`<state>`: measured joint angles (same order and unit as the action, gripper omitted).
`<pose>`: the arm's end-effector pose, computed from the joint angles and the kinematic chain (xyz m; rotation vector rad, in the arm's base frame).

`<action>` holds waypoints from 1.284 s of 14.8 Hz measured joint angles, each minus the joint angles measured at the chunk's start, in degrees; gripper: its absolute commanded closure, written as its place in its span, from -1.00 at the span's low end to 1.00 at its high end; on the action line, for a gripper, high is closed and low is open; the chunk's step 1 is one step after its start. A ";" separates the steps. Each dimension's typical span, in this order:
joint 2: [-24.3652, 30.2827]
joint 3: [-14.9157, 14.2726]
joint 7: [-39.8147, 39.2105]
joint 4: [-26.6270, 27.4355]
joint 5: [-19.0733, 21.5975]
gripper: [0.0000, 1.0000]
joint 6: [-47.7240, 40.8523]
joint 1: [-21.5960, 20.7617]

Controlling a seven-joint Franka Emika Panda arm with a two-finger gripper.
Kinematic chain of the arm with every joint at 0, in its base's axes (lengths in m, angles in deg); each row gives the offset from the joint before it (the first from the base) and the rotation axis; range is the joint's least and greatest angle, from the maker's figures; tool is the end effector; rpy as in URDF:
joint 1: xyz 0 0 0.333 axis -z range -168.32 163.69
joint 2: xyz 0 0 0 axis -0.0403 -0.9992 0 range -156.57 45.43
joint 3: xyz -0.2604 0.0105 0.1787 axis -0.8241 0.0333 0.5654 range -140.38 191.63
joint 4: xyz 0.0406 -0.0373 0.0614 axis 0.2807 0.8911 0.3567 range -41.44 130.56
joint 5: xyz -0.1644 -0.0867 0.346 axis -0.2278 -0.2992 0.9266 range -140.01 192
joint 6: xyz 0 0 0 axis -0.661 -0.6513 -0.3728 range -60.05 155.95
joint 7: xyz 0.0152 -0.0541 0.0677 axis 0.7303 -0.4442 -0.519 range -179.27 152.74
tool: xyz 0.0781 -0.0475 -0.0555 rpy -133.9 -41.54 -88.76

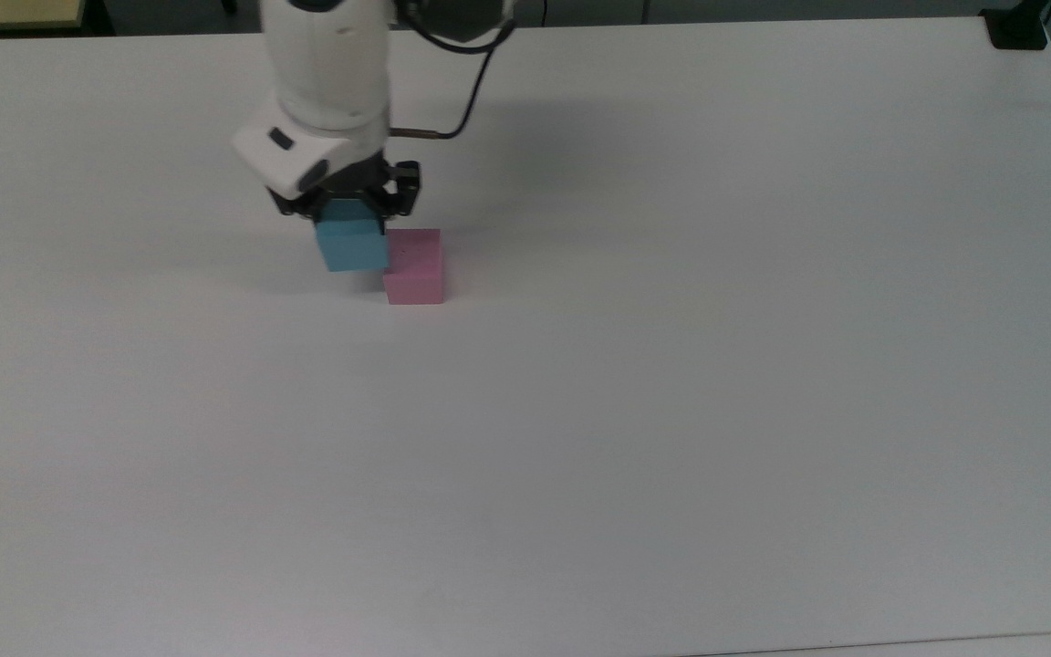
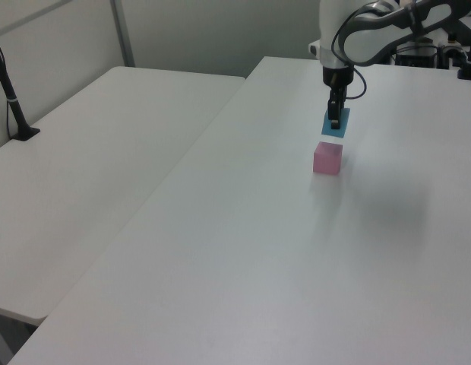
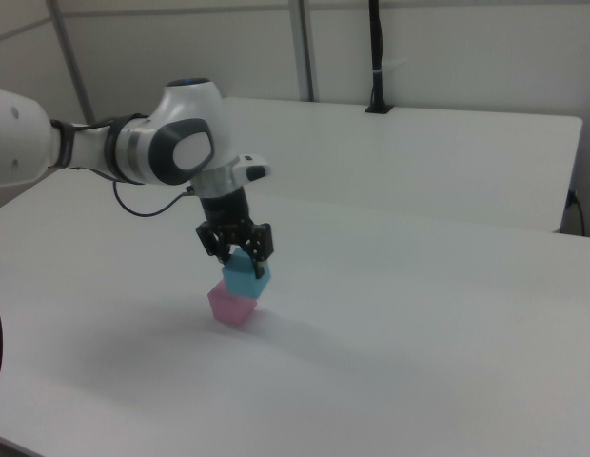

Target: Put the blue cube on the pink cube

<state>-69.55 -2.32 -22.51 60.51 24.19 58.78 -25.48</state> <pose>0.6116 -0.0367 0.4062 2.9980 0.1571 -0.0397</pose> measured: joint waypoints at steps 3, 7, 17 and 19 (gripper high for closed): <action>0.00 0.99 3.12 0.00 0.01 -0.05 -0.18 -2.17; -0.06 2.00 3.81 0.01 0.01 -0.30 -0.23 -2.61; -0.24 2.03 4.04 -0.17 0.00 -1.00 -3.38 -2.60; 0.84 2.56 5.30 -1.65 0.00 -1.00 -5.61 -2.56</action>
<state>-68.71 0.24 -17.20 58.86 24.18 53.17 -28.04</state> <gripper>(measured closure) 0.000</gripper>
